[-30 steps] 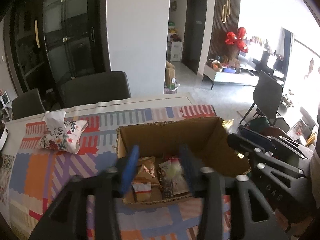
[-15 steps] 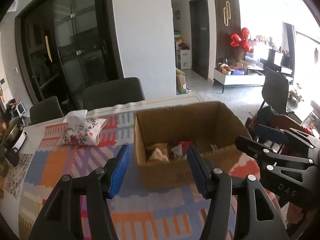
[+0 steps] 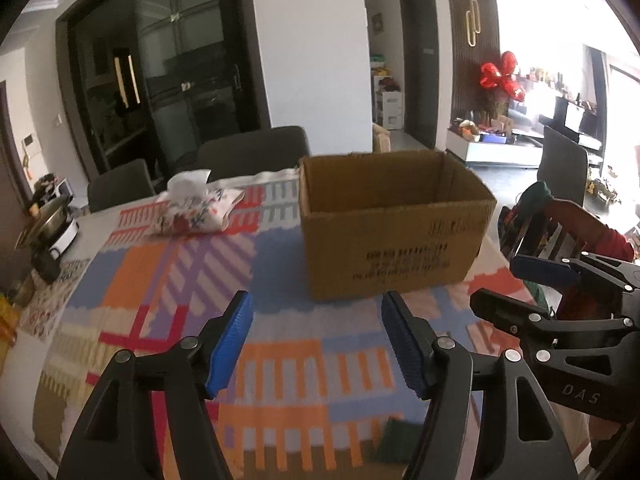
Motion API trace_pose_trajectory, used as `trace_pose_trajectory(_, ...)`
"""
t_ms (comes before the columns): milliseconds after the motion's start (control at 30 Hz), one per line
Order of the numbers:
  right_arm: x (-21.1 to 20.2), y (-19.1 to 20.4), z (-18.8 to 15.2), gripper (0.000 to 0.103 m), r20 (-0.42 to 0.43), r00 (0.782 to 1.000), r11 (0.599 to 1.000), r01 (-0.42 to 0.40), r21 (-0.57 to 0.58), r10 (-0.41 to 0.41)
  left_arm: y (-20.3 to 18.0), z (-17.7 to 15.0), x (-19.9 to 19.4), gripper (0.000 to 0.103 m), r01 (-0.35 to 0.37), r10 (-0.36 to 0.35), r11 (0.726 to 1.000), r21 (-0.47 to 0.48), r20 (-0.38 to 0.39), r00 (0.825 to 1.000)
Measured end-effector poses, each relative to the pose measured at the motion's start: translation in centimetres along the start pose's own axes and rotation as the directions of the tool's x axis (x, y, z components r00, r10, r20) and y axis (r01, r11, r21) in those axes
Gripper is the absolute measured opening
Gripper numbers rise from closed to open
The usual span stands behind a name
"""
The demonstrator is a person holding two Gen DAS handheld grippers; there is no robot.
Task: Organize snacks
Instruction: 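Move the right tool to the dark green pouch and grasp it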
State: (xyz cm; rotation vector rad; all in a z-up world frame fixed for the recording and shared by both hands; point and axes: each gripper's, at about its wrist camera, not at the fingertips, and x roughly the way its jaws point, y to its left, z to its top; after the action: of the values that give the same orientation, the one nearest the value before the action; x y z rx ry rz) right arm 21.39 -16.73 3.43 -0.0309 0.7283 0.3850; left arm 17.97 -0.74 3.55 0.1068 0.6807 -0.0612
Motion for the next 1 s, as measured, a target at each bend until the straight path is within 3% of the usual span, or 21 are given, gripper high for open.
trace_pose_trajectory(133,0.1,0.6,-1.3,0.056,-0.037,0.999,0.999,-0.034,-0.010,0.034,0.2,-2.1,-0.9,0.069,0.009,-0.009,1.000,-0.010,-0.035,0.999)
trace_pose_trajectory(333,1.2,2.0,-4.0,0.061,-0.141,0.987,0.995,-0.088,-0.056,0.079,0.3,-5.5,-1.8,0.073,-0.059,0.058,0.998,-0.027,-0.061,0.996)
trace_pose_trajectory(500,2.2,3.1,-6.1,0.061,-0.218,0.973,0.987,-0.105,-0.118,0.078,0.3,-8.7,-1.1,0.074,-0.048,0.041,0.998,-0.043,-0.148,0.988)
trace_pose_trajectory(1000,6.3,5.8,-10.4,0.069,-0.439,0.897,0.935,-0.197,-0.293,0.052,0.4,-13.5,1.5,0.074,-0.055,0.037,0.997,-0.050,-0.301,0.953)
